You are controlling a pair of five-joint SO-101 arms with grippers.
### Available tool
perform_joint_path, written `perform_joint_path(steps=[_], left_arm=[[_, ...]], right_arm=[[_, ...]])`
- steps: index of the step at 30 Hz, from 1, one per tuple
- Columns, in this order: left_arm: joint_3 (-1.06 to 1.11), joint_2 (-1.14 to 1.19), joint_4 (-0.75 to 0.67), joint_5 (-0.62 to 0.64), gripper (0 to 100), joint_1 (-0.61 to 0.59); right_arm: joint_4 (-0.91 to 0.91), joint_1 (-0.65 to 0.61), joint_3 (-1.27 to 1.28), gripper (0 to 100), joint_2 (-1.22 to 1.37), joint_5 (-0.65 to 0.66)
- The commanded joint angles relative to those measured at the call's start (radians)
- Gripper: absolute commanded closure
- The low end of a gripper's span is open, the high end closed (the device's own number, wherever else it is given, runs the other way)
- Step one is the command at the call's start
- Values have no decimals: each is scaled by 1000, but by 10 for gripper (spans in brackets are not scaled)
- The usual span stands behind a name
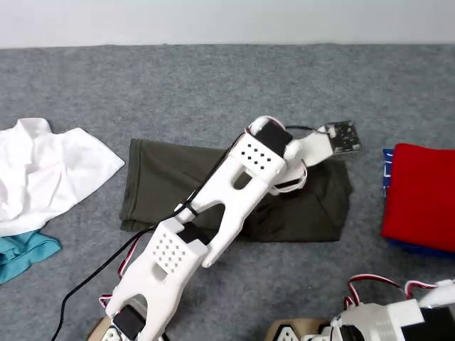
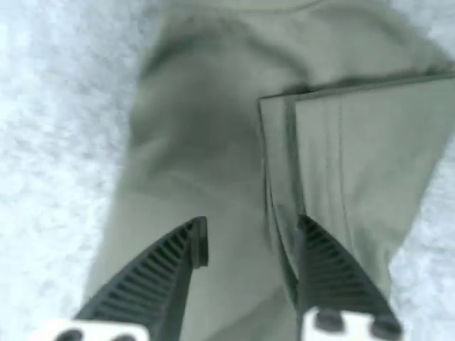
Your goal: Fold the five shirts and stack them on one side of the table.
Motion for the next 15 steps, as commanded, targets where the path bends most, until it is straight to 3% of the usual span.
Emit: perform_joint_path(steps=[1,8,15], left_arm=[[-142,-75,97,20,803,38],[153,-210,91,43,847,133],[375,-210,15,44,894,40]], right_arm=[[38,-1,-55,961,-44,-2],[38,7,-55,961,-47,-2],[38,7,-55,961,-45,-2]])
